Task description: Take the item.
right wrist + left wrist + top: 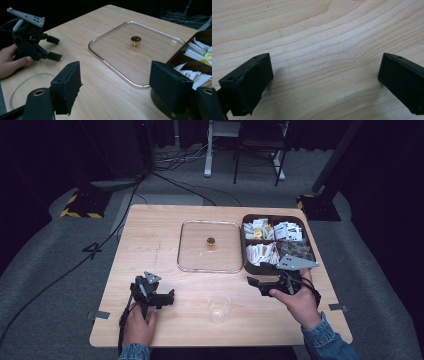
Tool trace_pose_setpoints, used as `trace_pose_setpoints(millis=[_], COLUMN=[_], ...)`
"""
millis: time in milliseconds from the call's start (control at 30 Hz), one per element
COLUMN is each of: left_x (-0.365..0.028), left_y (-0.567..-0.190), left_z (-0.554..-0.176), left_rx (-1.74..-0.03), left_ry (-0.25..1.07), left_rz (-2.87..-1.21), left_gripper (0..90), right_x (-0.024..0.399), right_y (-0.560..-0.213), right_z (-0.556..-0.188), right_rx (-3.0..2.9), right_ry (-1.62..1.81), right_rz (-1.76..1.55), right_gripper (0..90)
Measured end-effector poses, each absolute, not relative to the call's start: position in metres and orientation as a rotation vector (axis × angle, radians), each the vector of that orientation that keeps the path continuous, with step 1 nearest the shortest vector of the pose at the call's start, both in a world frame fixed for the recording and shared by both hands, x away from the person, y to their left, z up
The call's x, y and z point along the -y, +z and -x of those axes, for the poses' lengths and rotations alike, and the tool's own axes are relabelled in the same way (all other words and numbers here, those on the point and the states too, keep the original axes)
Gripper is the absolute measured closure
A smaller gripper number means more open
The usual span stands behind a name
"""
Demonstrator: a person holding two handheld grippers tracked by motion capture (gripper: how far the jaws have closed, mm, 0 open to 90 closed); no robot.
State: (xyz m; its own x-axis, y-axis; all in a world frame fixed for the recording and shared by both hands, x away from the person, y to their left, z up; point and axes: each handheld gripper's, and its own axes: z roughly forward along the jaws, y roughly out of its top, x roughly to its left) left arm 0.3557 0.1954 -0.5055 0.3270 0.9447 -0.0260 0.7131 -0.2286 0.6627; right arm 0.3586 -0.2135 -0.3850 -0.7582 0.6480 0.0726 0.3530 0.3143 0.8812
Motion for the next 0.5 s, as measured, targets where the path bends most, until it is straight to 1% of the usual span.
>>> trace_pose_setpoints(millis=[267, 500], left_x=[-0.195, -0.195], left_y=[-0.506, -0.506], left_z=[-0.356, -0.356], left_rx=[-1.456, -1.457], left_ry=[0.521, 0.521], left_rz=[-2.016, -2.015], left_gripper=[0.2, 0.2], right_x=[0.213, 0.229], right_y=[-0.376, -0.369], right_z=[-0.371, -0.387], right_rx=[-2.266, -2.231], right_ry=[1.459, 1.417], right_rz=[-0.875, -0.903], right_gripper=[25.7, 24.7])
